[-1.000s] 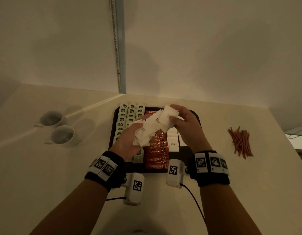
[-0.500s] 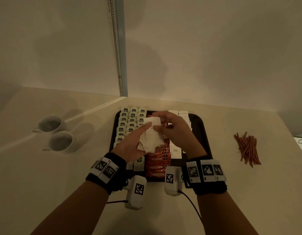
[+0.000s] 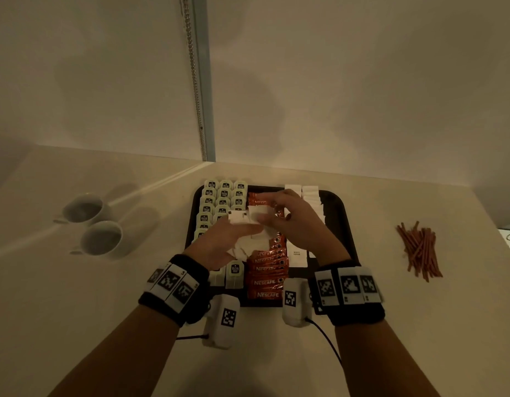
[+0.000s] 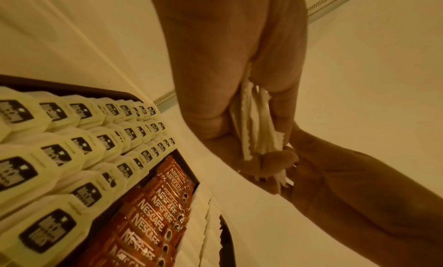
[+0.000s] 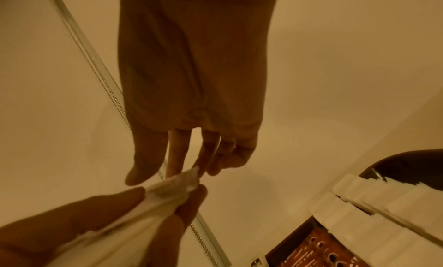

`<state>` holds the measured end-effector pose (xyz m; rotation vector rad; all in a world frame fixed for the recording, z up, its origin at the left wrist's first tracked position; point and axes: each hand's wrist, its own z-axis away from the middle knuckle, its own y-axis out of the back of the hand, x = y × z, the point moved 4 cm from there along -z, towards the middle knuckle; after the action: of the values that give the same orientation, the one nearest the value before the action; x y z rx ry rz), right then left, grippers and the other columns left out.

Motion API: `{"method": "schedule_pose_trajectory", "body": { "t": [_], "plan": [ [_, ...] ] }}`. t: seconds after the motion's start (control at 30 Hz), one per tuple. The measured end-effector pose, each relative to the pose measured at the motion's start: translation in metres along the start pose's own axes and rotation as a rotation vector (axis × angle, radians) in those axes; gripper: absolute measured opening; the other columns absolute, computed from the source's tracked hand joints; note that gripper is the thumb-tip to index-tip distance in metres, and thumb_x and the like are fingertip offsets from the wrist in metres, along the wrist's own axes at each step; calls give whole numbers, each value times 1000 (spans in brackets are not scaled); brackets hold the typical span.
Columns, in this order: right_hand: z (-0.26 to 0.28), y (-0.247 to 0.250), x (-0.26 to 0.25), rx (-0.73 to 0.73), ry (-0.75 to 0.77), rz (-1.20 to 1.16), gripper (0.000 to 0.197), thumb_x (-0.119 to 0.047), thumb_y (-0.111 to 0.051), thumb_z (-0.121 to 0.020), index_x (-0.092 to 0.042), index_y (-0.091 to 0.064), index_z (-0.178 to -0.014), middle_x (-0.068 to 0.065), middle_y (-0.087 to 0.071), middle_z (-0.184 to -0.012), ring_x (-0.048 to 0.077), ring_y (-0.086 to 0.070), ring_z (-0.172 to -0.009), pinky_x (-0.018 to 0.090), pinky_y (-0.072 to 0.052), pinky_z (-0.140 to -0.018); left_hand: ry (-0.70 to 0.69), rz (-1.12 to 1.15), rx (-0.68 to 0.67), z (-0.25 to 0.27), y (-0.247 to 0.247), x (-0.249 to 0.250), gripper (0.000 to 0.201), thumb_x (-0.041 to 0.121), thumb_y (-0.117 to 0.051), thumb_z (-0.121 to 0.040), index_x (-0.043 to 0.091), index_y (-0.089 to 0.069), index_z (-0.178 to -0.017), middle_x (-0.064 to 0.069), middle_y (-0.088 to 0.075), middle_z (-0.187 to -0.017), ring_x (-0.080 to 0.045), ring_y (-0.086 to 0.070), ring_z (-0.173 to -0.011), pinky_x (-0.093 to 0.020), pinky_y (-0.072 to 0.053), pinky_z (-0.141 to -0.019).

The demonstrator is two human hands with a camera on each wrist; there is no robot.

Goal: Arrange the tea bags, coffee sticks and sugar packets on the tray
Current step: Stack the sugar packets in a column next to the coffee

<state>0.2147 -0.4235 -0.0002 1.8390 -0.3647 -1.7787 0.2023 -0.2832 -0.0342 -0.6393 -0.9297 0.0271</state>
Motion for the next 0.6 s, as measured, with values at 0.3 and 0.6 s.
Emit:
{"method": "schedule_pose_trajectory", "body": {
  "t": [0.3, 0.6],
  "plan": [
    [-1, 16, 7, 94, -72, -244, 15, -10, -52, -93, -13, -64, -103, -5, -64, -94, -6, -58, -75, 12, -47, -61, -101, 120, 48, 2, 2, 9, 28, 13, -62, -74, 17, -63, -101, -7, -69, -89, -21, -64, -75, -24, -48, -50],
    [18, -8, 24, 115, -251, -943, 25, 3, -53, -89, -13, -54, -109, 11, -70, -93, 22, -69, -85, 30, -56, -70, -428, -188, 224, -7, -4, 22, 25, -5, -66, -81, 15, -62, -95, -5, -67, -90, -16, -65, -81, -24, -53, -57]
  ]
}}
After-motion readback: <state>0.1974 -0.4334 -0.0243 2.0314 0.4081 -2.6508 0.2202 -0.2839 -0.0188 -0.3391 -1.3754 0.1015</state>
